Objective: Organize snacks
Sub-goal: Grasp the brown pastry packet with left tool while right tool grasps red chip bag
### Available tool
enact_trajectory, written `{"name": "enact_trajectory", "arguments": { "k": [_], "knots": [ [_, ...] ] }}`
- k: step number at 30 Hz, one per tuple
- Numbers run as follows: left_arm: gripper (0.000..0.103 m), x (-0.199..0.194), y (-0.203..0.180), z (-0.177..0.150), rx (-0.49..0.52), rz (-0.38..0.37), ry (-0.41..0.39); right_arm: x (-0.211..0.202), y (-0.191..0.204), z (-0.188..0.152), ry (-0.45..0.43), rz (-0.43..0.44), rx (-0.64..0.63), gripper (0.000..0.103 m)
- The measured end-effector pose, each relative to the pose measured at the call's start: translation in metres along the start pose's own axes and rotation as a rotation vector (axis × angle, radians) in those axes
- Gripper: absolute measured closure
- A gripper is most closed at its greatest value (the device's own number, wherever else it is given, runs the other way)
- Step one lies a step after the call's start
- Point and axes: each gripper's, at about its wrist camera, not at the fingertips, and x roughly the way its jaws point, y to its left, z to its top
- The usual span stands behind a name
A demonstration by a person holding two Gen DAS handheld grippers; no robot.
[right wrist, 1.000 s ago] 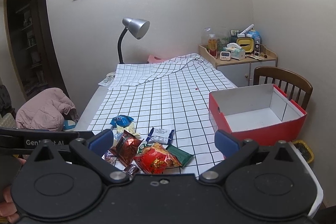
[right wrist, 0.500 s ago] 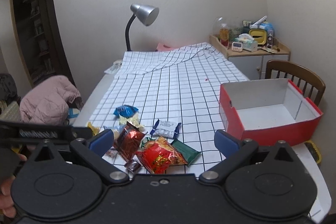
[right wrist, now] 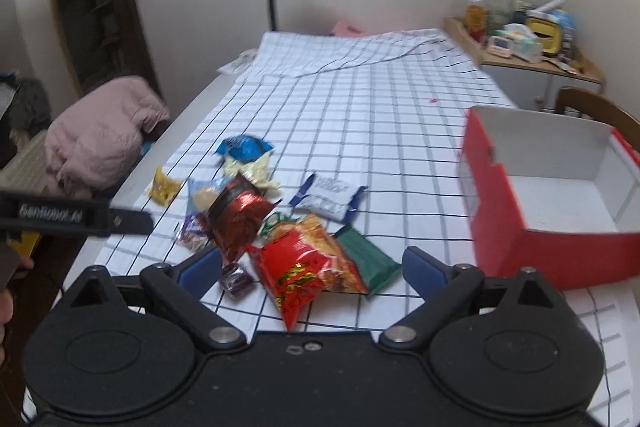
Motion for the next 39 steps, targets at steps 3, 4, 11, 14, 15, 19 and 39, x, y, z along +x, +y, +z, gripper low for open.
{"name": "enact_trajectory", "arguments": {
  "k": [3,4,11,14,15,19,39],
  "knots": [
    [0.004,0.011,-0.006,0.01,0.074,0.002,-0.033,0.016,0.0,0.002,0.036,0.0,0.01,0.006],
    [0.004,0.015,-0.009,0.013,0.104,-0.001,-0.043,0.021,-0.003,0.004,0.052,-0.003,0.04,0.006],
    [0.004,0.059,-0.023,0.031,0.289,-0.049,-0.002,0.057,-0.025,-0.001,0.172,-0.039,0.354,0.007],
    [0.004,0.076,-0.026,0.034,0.342,-0.054,0.023,0.069,-0.033,-0.005,0.203,-0.058,0.493,0.01],
    [0.006,0.083,-0.027,0.035,0.353,-0.053,0.036,0.072,-0.033,-0.005,0.21,-0.066,0.529,0.01],
    [0.01,0.104,-0.026,0.038,0.391,-0.06,0.086,0.086,-0.037,-0.005,0.227,-0.073,0.697,0.014],
    [0.056,0.14,-0.035,0.038,0.434,-0.088,0.181,0.121,-0.036,-0.004,0.299,-0.097,0.868,0.036]
  ]
}}
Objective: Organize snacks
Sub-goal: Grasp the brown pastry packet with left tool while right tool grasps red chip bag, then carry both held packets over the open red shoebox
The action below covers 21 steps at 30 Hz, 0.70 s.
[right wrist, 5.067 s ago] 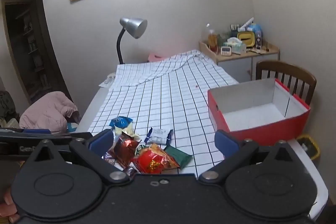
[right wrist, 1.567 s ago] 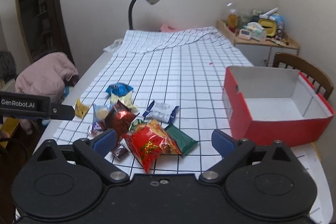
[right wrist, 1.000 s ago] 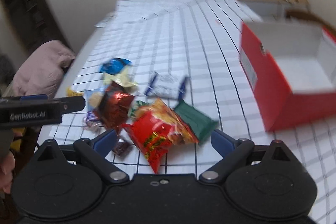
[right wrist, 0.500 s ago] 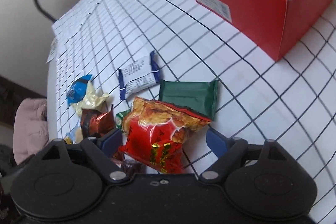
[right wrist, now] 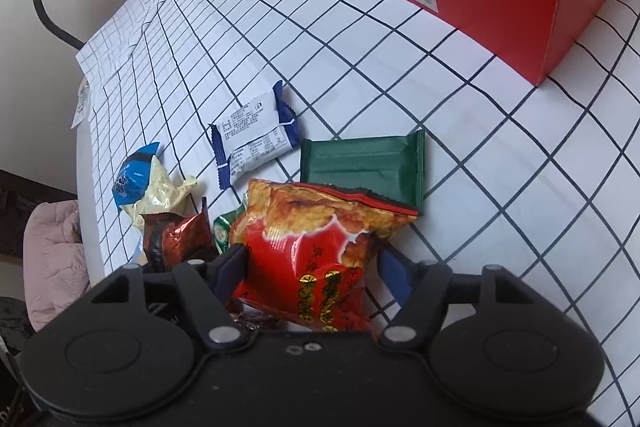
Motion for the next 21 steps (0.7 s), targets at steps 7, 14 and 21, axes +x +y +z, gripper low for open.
{"name": "enact_trajectory", "arguments": {
  "k": [7,14,21],
  "knots": [
    [0.068,-0.005,-0.002,0.0,-0.03,-0.011,-0.012,-0.009,-0.001,-0.002,-0.02,0.034,-0.041,0.045],
    [0.069,-0.025,0.001,-0.004,-0.113,-0.036,-0.035,-0.029,-0.01,-0.002,-0.051,0.054,-0.066,0.049],
    [0.069,-0.061,-0.009,-0.006,-0.159,-0.07,-0.065,-0.062,-0.021,0.002,-0.083,0.076,-0.13,0.049]
  ]
}}
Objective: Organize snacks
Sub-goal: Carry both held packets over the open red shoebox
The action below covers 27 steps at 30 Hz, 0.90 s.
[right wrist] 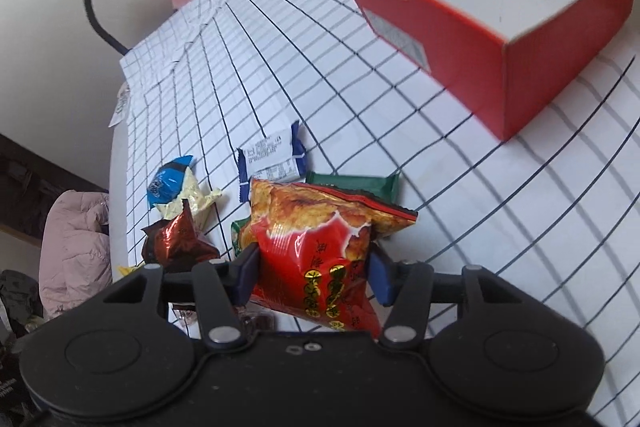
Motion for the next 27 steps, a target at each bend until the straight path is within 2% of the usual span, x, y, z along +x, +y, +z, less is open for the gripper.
{"name": "enact_trajectory", "arguments": {
  "k": [9,15,20,27],
  "knots": [
    [0.069,-0.04,-0.04,0.008,-0.061,-0.028,-0.032,-0.05,-0.009,0.021,-0.006,0.025,-0.147,0.049],
    [0.069,-0.057,-0.075,0.025,-0.104,-0.046,-0.053,-0.075,-0.026,0.049,-0.022,0.037,-0.219,0.049],
    [0.069,-0.061,-0.11,0.042,-0.11,-0.078,-0.062,-0.093,-0.042,0.079,-0.057,0.037,-0.278,0.049],
    [0.068,-0.049,-0.166,0.07,-0.103,-0.078,-0.067,-0.103,-0.071,0.122,-0.078,0.013,-0.344,0.049]
  ]
}}
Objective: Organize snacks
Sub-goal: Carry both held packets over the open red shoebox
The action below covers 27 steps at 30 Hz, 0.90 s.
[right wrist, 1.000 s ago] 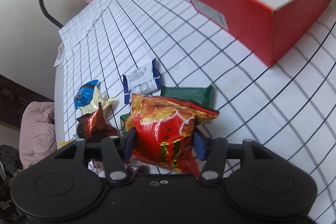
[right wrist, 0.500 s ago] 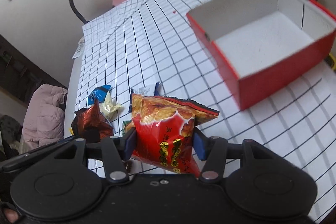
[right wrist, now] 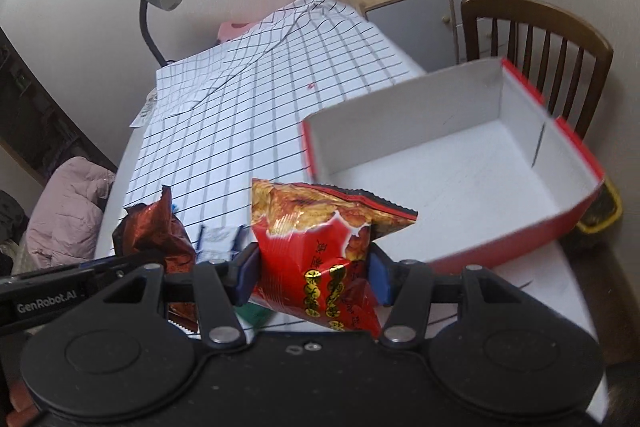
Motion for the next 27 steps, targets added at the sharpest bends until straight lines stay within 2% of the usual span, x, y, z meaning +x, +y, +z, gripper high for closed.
{"name": "enact_trajectory", "arguments": {
  "k": [14,18,27],
  "knots": [
    [0.068,0.07,-0.094,0.036,-0.002,0.039,0.051,0.01,-0.089,0.046,0.025,-0.059,-0.086,0.048],
    [0.068,0.094,-0.11,0.04,0.002,0.041,0.075,0.02,-0.11,0.056,0.038,-0.088,-0.119,0.048],
    [0.068,0.153,-0.132,0.044,0.037,0.089,0.157,0.054,-0.14,0.072,0.114,-0.08,-0.197,0.048]
  ]
}}
